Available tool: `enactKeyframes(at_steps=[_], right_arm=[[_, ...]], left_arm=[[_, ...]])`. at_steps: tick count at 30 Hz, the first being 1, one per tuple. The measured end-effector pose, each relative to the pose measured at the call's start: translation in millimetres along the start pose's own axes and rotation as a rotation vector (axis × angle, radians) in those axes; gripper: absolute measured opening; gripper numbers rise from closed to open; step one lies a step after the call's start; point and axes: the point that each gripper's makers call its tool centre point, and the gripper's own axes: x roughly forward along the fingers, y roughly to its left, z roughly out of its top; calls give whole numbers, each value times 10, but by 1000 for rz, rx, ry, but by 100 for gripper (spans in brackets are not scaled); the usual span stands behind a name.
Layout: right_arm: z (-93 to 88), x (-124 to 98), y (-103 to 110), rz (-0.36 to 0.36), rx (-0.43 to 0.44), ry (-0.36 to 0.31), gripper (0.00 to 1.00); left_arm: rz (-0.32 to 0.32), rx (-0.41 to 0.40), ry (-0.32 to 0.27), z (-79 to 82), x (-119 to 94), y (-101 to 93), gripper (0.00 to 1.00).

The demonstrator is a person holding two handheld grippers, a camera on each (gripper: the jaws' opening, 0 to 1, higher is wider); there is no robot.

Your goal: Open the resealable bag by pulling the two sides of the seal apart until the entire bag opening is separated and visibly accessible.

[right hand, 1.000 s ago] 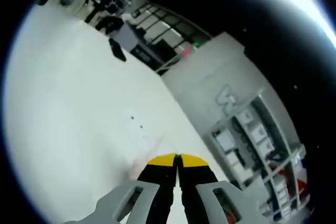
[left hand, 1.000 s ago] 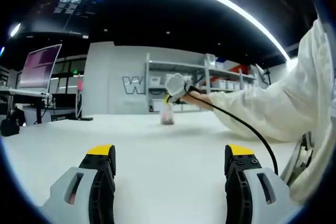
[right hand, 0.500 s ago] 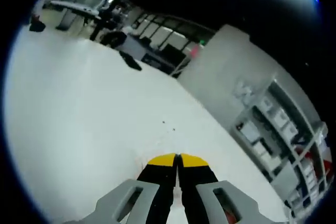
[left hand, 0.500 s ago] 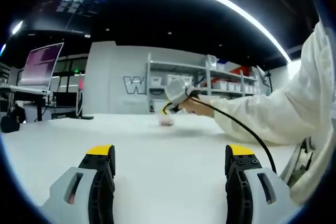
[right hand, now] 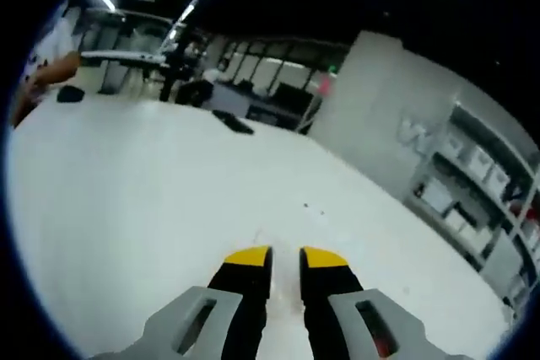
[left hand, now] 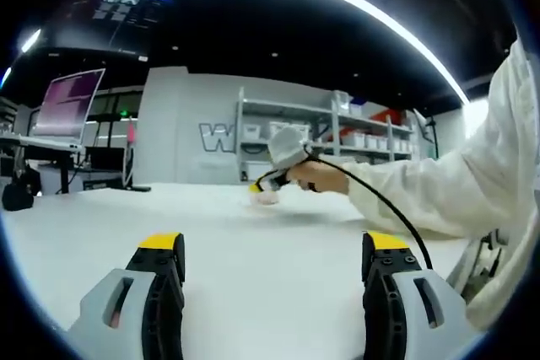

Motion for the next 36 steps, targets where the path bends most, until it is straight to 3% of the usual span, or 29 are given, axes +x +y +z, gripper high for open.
enactKeyframes(at_steps=[6,16,36], right_arm=[[63,-138,-43,-3,40,-40,12],[18,-139,-19,-7,75,-46,12],[35,-91,9,2,69,-51,11]], left_arm=[[-11,0,-7,30,-5,-31,86],[-18,14,-16,97,-30,-76,86],[-12,10,-9,67,-15,-53,86]])
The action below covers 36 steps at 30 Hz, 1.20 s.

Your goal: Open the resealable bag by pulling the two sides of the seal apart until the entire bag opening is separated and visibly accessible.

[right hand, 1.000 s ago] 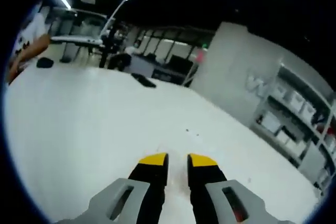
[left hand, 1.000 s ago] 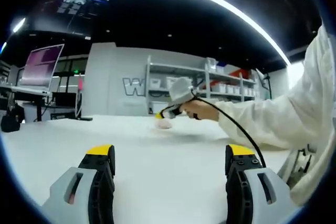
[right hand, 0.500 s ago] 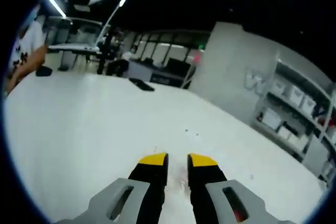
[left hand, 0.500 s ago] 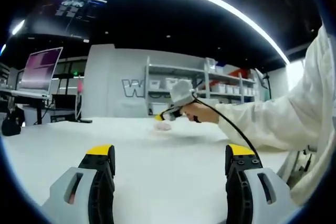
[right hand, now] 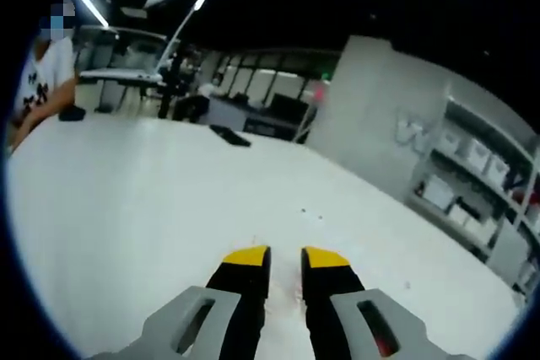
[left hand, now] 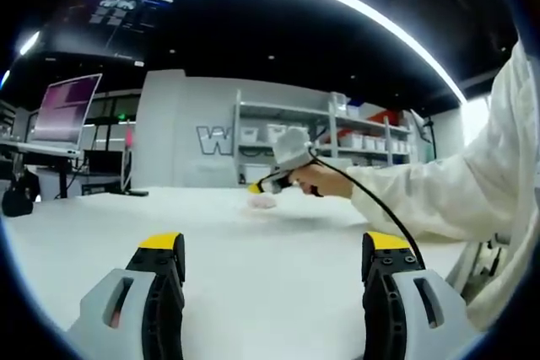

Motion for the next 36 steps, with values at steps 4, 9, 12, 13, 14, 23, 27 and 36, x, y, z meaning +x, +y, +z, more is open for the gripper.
enactKeyframes(at_steps=[4,9,12,13,14,23,27,36], right_arm=[[7,-21,5,-1,-2,-2,11],[39,-80,17,1,-7,-13,11],[61,-106,-8,-1,-11,-23,11],[61,-109,-8,-1,-11,-24,11],[63,-116,-13,-3,-9,-25,12],[51,-252,-12,-8,-11,-39,14],[61,-267,-52,-16,-9,-43,15],[57,-360,-59,-22,-10,-50,23]], left_arm=[[-1,-1,0,2,-7,-9,86],[-4,-3,1,-4,-10,-22,86],[-4,-4,1,-6,-7,-22,86],[-4,-4,1,-5,-7,-23,86],[-5,-4,1,-5,-6,-29,86],[-12,-2,-3,10,-19,-71,86],[-16,-1,-4,12,-17,-84,86],[-18,0,-12,33,-23,-97,86]])
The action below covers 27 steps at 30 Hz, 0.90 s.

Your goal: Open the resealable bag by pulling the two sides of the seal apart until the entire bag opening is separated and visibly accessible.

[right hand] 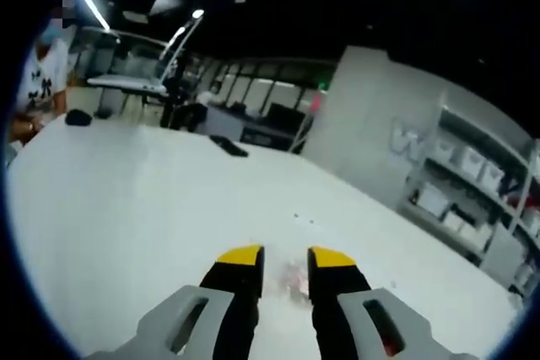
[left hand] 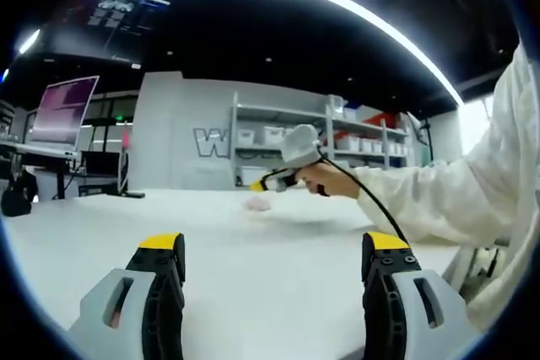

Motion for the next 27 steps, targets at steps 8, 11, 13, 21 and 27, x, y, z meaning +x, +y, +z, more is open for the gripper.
enactKeyframes(at_steps=[8,11,13,21,27], right_arm=[[16,-56,-77,-31,-6,-19,39],[81,-86,-115,-52,-5,-62,59],[135,-118,-132,-63,-2,-98,75],[165,-166,-110,-52,2,-109,87],[181,-229,-64,-44,-17,-117,86]], left_arm=[[-7,4,-3,19,-11,-46,86],[-8,6,-3,27,-12,-48,86],[-8,8,-7,40,-11,-48,86],[-16,13,-10,61,-17,-94,86],[-18,21,-18,120,-42,-136,86]])
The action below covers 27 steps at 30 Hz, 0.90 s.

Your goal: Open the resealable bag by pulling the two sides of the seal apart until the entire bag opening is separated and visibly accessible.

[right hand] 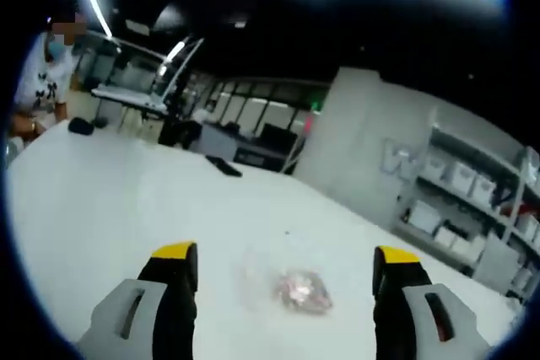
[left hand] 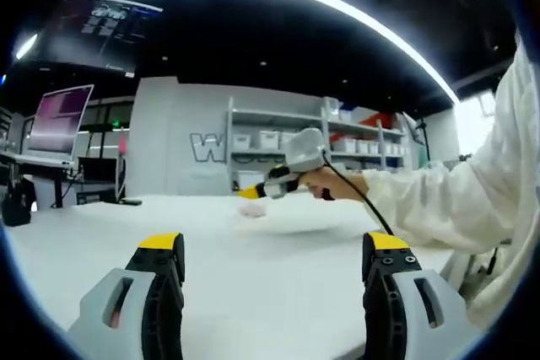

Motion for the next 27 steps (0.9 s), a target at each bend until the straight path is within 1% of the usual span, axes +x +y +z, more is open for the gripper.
enactKeyframes(at_steps=[3,5,6,9,17,19,27], right_arm=[[-16,-20,14,14,7,5,88],[-42,-70,34,22,17,10,94],[-51,-82,49,26,20,9,99],[-96,-144,80,35,25,18,99],[-128,-298,125,49,19,21,98],[-126,-304,101,46,16,20,97],[-142,-450,102,47,22,22,95]], left_arm=[[-2,4,-2,20,-12,-23,86],[-5,5,-3,32,-15,-40,86],[-6,7,-5,38,-19,-52,86],[-8,4,-8,48,-25,-68,86],[-10,3,-11,69,-44,-92,86],[-11,5,-11,75,-44,-103,86],[-16,4,-11,69,-49,-130,86]])
